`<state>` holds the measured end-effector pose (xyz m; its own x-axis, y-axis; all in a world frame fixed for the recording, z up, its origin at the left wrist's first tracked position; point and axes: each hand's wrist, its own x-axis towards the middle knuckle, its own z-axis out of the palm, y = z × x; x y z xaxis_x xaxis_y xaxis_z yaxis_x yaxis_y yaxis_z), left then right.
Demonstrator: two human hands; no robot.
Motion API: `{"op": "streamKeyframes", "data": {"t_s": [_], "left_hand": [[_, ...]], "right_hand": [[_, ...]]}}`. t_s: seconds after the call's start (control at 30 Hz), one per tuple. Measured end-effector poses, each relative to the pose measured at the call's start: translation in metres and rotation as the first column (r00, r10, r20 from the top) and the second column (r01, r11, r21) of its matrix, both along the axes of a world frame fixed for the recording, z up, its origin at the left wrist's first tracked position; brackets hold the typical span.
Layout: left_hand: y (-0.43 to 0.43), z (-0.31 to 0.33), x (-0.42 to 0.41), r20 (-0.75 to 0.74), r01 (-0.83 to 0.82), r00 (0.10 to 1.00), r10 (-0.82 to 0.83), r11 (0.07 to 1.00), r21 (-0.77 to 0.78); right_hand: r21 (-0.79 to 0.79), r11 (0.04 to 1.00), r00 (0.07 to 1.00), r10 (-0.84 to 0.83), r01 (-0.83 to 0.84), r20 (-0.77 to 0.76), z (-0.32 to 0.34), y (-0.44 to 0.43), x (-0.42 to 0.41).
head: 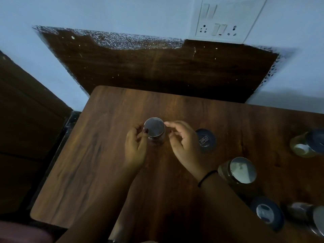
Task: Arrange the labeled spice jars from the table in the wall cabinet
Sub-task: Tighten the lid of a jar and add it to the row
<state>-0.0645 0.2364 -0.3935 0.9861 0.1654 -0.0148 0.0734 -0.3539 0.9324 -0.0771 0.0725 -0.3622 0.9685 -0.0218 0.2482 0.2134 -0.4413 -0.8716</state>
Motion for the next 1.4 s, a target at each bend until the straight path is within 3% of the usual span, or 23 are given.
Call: {"op": "streamKeyframes", "data": {"t_s": [0.17,0.3,0.5,0.9,1.03,1.23,1.4], "left_hand": [[-0.001,-0.028,0.011,-0.138,0.048,0.989,-0.051,0.999,-0.022],[0.002,-0.042,0.019,-0.169,0.017,0.985,-0.019,1.000,-0.018],[0.005,-0.034,0.023,-0.273,-0.032,0.962,-0.031,0.974,-0.223],[0.001,-0.031,0.020,-0.142,0.007,0.989,-0.035,0.980,-0.197],[-0.007,-0.022,0.011,-0.111,0.028,0.992,-0.057,0.968,-0.251],[-0.015,0.007,-0.010,-0.189,-0.030,0.981,-0.031,0.949,-0.312],[-0.006,0.025,-0.026,-0.163,0.099,0.972,-0.171,0.920,-0.378]], "right_hand": [[-0.234,0.963,0.954,0.063,-0.135,-0.293,-0.028,0.017,0.017],[-0.302,0.935,0.922,0.060,-0.186,-0.381,-0.048,0.029,0.030],[-0.224,0.960,0.913,0.063,-0.165,-0.403,-0.063,0.036,0.055],[-0.158,0.983,0.942,0.033,-0.090,-0.335,-0.042,0.021,0.048],[-0.143,0.987,0.950,0.030,-0.077,-0.310,-0.029,0.009,0.036],[-0.025,0.994,0.946,0.090,-0.103,-0.313,0.000,-0.007,0.016],[0.341,0.938,0.949,0.163,-0.065,-0.269,0.038,-0.019,0.000]]}}
